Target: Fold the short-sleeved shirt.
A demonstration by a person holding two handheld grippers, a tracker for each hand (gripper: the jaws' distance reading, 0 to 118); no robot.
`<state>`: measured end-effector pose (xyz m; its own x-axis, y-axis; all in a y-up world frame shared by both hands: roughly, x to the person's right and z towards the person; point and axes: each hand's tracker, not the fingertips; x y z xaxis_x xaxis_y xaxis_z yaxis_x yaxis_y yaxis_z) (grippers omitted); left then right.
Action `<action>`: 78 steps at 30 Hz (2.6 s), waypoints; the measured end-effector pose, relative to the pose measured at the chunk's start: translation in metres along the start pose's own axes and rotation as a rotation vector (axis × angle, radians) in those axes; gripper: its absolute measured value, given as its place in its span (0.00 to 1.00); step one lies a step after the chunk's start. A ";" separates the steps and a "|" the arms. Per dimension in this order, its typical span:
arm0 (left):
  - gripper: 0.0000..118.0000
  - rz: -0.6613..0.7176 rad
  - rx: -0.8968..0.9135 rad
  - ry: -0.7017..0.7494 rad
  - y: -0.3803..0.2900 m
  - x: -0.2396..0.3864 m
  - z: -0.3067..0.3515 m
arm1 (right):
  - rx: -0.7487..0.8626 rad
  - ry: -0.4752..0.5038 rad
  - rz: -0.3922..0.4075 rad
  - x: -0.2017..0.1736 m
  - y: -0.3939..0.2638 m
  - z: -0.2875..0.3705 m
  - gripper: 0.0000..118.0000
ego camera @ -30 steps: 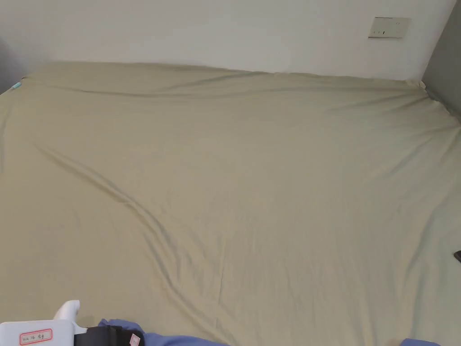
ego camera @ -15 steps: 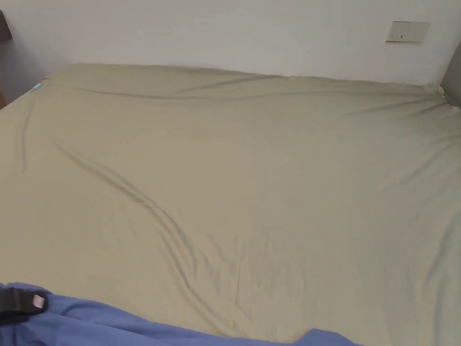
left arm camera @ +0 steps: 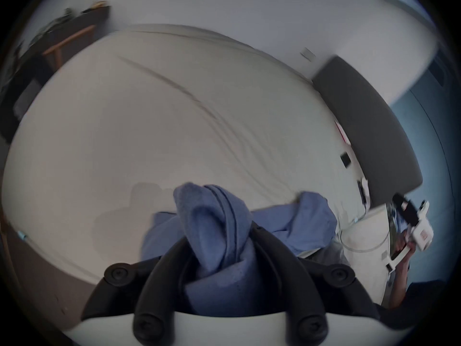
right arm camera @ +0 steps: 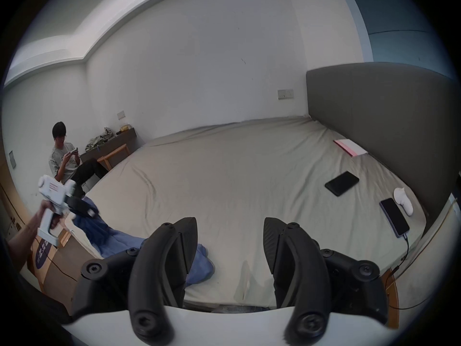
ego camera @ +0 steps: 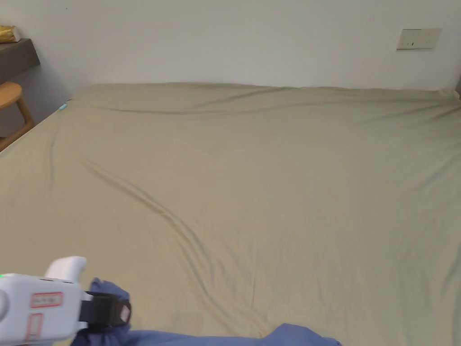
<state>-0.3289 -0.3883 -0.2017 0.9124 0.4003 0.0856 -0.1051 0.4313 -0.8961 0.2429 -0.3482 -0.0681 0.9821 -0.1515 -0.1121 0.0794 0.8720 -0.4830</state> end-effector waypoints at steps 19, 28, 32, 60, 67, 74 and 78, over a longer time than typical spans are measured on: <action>1.00 -0.196 -0.238 -0.003 -0.035 0.085 -0.159 | 0.060 0.004 -0.016 0.007 -0.001 0.010 0.07; 0.97 -0.056 -0.079 -0.155 -0.019 0.076 -0.104 | 0.055 0.019 -0.035 0.017 -0.005 0.017 0.07; 0.99 0.052 0.104 -0.118 -0.014 0.016 -0.046 | 0.061 0.012 -0.064 0.027 -0.004 0.020 0.07; 0.24 0.210 -0.075 -0.075 -0.058 -0.083 -0.085 | -0.002 0.042 -0.068 0.014 -0.005 -0.001 0.07; 0.21 0.129 -0.045 -0.010 -0.057 -0.064 -0.077 | -0.018 0.043 -0.079 0.016 -0.009 -0.006 0.07; 0.80 0.178 -0.006 0.166 -0.056 -0.076 -0.078 | -0.022 0.019 -0.066 0.018 -0.011 -0.001 0.07; 0.80 0.200 0.213 0.325 -0.063 -0.060 -0.041 | -0.021 -0.001 -0.041 0.021 -0.012 0.007 0.07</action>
<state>-0.3607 -0.4724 -0.1682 0.9392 0.2323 -0.2530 -0.3409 0.5416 -0.7684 0.2641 -0.3582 -0.0588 0.9782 -0.1867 -0.0910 0.1162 0.8548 -0.5058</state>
